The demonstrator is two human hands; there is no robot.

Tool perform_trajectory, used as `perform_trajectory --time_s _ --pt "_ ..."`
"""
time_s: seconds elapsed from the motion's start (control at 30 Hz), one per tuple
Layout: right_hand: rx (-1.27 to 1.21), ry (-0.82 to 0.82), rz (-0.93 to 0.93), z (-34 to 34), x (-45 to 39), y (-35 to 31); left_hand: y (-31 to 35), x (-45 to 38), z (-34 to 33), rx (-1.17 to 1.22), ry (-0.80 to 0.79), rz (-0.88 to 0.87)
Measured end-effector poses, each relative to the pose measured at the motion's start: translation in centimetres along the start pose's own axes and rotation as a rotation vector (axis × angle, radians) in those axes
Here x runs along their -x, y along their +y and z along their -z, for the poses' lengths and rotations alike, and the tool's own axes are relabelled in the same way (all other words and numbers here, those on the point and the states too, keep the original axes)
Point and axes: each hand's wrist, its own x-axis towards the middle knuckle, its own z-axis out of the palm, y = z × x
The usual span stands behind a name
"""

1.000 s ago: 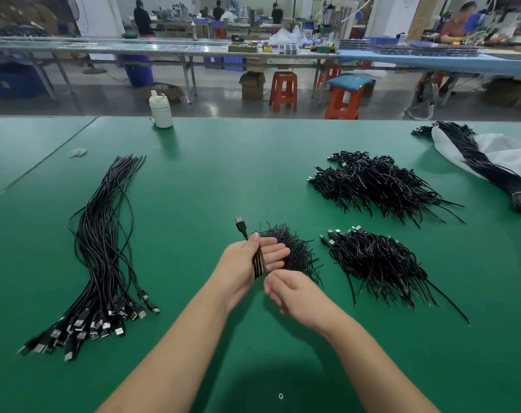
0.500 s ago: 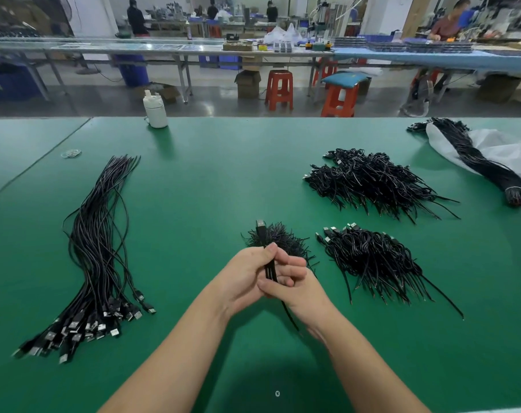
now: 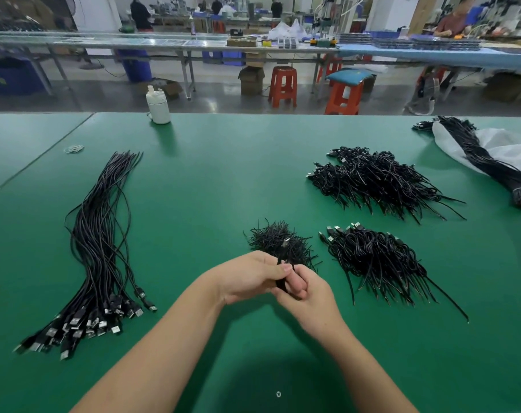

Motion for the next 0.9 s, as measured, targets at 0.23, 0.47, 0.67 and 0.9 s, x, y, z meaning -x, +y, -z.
perform_trajectory --time_s 0.23,0.47,0.67,0.9 --pt "0.055 -0.018 -0.016 0.3 -1.0 0.0 -1.7 -0.5 -2.0 -0.395 0.261 -0.068" --pt "0.198 0.052 0.066 -0.1 -0.4 0.5 -1.6 0.0 -2.1 -0.484 0.288 -0.114" --pt "0.401 0.060 0.116 0.2 -0.3 0.7 -3.2 -0.7 -3.4 -0.922 0.760 -0.155" --pt "0.503 -0.174 0.045 -0.3 0.5 0.7 -3.4 -0.3 -1.7 -0.777 0.582 -0.163"
